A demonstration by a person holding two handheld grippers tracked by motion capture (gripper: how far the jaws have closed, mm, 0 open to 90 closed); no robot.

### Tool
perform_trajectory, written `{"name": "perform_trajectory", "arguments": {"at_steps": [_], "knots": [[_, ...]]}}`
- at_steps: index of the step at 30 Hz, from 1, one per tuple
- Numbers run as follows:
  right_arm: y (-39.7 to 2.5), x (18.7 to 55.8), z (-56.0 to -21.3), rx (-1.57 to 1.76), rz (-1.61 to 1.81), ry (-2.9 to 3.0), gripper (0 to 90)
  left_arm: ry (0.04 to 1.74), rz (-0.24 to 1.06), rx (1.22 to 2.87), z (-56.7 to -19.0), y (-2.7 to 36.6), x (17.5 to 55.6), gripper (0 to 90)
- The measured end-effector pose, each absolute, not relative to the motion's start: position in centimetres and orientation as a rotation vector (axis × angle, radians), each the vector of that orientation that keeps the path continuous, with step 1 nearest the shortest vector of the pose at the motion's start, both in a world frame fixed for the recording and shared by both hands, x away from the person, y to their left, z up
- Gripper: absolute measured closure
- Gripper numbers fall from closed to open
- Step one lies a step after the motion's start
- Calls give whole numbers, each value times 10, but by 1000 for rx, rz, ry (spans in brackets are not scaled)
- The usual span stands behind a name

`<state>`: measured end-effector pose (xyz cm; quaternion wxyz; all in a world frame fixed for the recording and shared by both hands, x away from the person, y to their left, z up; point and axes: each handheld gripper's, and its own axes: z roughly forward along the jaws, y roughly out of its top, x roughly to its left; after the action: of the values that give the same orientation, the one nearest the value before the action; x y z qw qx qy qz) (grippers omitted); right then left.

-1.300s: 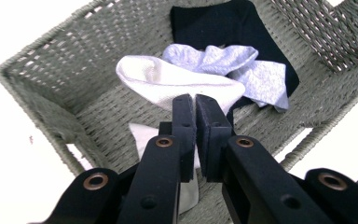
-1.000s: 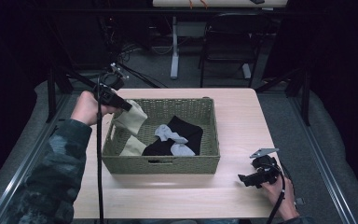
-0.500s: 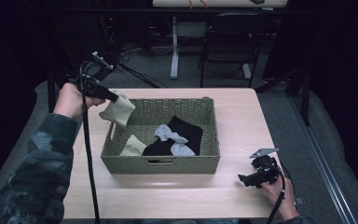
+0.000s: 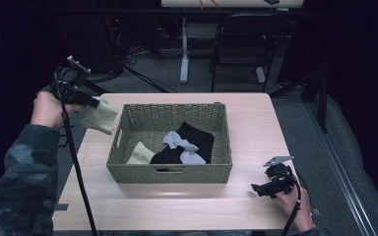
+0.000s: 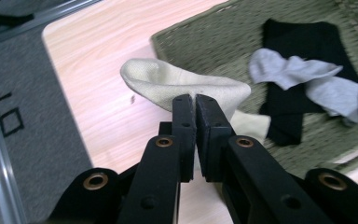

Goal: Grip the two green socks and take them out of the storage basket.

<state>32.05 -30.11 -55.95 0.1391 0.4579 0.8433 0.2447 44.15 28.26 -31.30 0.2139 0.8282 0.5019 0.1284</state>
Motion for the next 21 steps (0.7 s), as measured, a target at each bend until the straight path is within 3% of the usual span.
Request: {"name": "perform_trajectory", "arguments": {"at_steps": [10, 21], "knots": [[-301, 320, -560, 1329, 712, 2436, 18, 1500, 374, 2257, -343, 312, 445, 865], [-301, 320, -560, 1331, 716, 2434, 20, 1604, 301, 2213, -404, 335, 450, 862]]}}
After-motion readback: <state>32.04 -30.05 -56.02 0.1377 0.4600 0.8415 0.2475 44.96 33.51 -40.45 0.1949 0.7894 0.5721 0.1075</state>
